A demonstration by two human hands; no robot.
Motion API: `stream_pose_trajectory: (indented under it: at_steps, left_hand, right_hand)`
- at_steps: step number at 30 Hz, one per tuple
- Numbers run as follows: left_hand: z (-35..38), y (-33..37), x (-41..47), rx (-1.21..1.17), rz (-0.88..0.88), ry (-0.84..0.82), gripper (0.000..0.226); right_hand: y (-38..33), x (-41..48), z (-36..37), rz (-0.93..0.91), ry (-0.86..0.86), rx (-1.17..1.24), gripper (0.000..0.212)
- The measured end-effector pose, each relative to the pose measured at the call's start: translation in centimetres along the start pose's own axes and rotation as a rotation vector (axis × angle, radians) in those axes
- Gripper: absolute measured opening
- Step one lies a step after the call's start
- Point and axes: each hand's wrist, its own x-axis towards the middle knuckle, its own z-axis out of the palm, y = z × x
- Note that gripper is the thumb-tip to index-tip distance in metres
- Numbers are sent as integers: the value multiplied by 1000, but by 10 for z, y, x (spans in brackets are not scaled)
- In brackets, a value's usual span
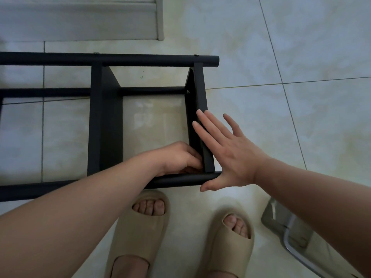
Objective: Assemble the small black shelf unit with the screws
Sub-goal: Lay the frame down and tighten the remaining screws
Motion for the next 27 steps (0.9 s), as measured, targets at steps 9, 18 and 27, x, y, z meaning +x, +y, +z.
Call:
stream_pose_trajectory:
  at_steps: [9, 18, 27]
  left_hand:
    - [1, 1, 1, -11, 10, 23, 16]
    - [-2, -1, 2, -174, -76, -92, 15]
    - [-9, -6, -2, -292, -58, -165, 23]
  right_hand:
    - [0, -1, 2, 3, 13, 39, 136]
    - [0, 0, 3, 1, -7, 47, 136]
    - [-4, 6, 4, -1, 12, 64, 136]
